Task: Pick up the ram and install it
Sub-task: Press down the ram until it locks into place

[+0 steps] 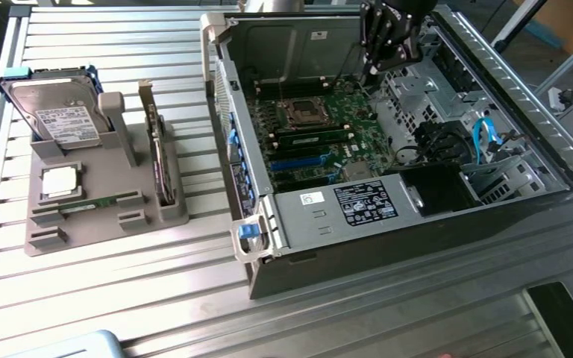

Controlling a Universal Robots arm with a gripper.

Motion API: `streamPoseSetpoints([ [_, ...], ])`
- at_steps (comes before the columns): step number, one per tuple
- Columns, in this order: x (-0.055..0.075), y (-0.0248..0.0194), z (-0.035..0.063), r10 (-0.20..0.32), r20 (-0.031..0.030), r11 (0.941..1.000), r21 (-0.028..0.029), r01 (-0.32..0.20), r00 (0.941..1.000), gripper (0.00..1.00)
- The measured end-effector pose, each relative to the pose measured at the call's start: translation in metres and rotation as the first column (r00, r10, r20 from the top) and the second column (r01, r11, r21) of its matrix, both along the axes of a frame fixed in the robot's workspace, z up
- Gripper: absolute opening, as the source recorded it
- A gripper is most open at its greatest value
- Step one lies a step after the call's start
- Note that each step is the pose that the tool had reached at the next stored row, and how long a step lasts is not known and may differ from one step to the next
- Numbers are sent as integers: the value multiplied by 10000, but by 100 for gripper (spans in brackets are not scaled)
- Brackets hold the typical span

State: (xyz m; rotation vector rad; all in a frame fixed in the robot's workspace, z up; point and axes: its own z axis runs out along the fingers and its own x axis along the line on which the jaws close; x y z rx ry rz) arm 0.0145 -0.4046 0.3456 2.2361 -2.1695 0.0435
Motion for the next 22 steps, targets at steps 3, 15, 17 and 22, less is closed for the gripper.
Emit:
streamPoseSetpoints([
  [3, 0, 0, -36, 0, 21, 10000, 0, 0, 10000, 11],
  [15, 0, 0, -185, 0, 116, 10000, -13, 0, 9999, 11],
  [17, 0, 0, -206, 0, 132, 10000, -16, 0, 9999, 11],
  [22, 0, 0, -278, 0, 190, 10000, -18, 0, 9998, 11],
])
